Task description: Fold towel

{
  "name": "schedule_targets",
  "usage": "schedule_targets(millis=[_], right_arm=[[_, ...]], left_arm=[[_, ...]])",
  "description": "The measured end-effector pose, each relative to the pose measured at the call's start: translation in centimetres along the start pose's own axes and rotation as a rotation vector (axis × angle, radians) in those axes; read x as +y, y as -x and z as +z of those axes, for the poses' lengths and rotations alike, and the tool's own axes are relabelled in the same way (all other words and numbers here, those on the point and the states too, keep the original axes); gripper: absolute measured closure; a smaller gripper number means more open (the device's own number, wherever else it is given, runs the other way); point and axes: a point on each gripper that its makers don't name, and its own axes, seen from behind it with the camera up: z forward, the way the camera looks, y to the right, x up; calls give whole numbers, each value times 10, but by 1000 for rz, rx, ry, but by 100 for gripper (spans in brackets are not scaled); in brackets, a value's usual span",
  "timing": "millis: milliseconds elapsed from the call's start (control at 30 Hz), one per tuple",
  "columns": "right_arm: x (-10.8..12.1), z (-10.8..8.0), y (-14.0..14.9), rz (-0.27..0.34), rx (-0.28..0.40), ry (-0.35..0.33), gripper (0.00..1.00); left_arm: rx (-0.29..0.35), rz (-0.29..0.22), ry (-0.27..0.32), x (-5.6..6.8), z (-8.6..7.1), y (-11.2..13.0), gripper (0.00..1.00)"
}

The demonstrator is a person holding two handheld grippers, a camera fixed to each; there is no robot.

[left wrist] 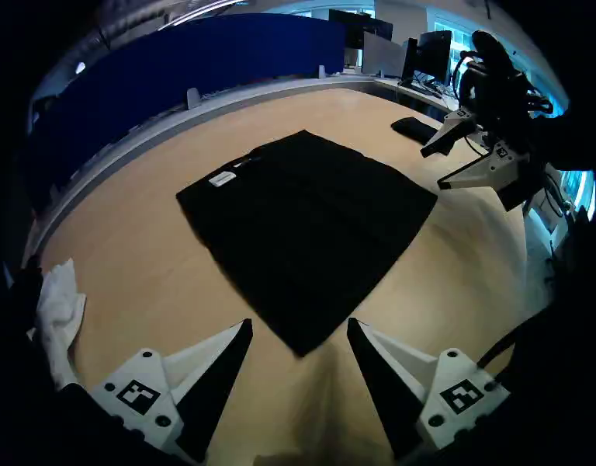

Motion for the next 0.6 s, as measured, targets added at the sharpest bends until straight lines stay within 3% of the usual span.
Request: schedule_targets(millis=[400, 600], right_arm=[[-11, 14, 26, -3, -45, -23, 6], [-15, 16, 35, 13, -64, -38, 20]], left_arm=[[-42, -14, 16, 2, 10, 16, 10], [-45, -3, 8, 2, 13, 16, 14]])
